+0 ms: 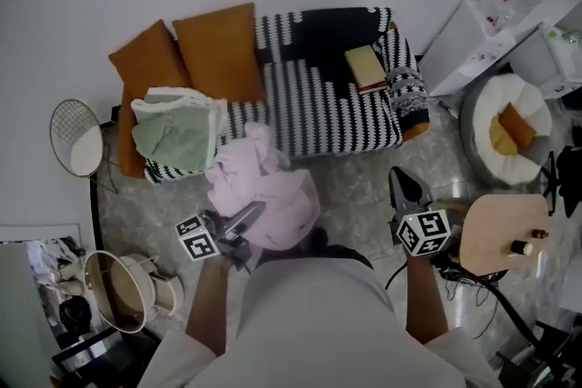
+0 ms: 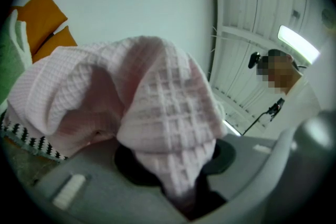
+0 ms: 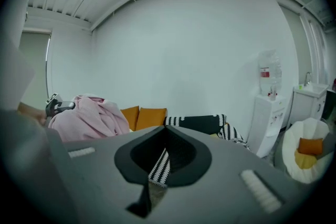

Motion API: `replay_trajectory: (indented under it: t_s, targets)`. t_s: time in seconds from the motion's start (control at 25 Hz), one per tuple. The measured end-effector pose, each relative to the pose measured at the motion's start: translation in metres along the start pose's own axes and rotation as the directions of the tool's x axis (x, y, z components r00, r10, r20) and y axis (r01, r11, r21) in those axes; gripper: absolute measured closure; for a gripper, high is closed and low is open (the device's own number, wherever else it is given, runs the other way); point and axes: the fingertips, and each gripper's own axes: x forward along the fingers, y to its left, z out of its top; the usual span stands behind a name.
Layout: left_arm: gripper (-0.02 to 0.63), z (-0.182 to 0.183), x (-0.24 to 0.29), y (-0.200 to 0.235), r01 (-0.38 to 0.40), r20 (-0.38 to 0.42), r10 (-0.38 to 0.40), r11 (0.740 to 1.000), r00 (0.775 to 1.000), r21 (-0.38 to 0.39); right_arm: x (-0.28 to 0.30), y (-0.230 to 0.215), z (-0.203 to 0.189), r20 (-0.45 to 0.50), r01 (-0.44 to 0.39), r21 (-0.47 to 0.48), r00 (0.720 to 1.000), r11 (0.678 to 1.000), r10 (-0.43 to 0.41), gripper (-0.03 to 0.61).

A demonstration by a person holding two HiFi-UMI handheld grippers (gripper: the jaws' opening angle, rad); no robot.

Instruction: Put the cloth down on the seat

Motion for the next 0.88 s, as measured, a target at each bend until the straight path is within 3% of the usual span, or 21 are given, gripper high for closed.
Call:
replay_trajectory:
  t_s: [0.36,0.88]
  targets:
    - [0.449,0.053,0.036,0.079,0.036,-0.179,-0.035,0.999,0.983,0.001,0.086,-0.004,0.013,-0.021,0.073,0.043,0.997,0.996,-0.073,0.575]
    - [0.449,0.13,0.07,0.189,0.077,-0.27,-0.087,0.996,0.959,-0.051,0.214,0.016,0.036,-0.099,0.134,0.017,0.986,0.991,-0.132,0.575]
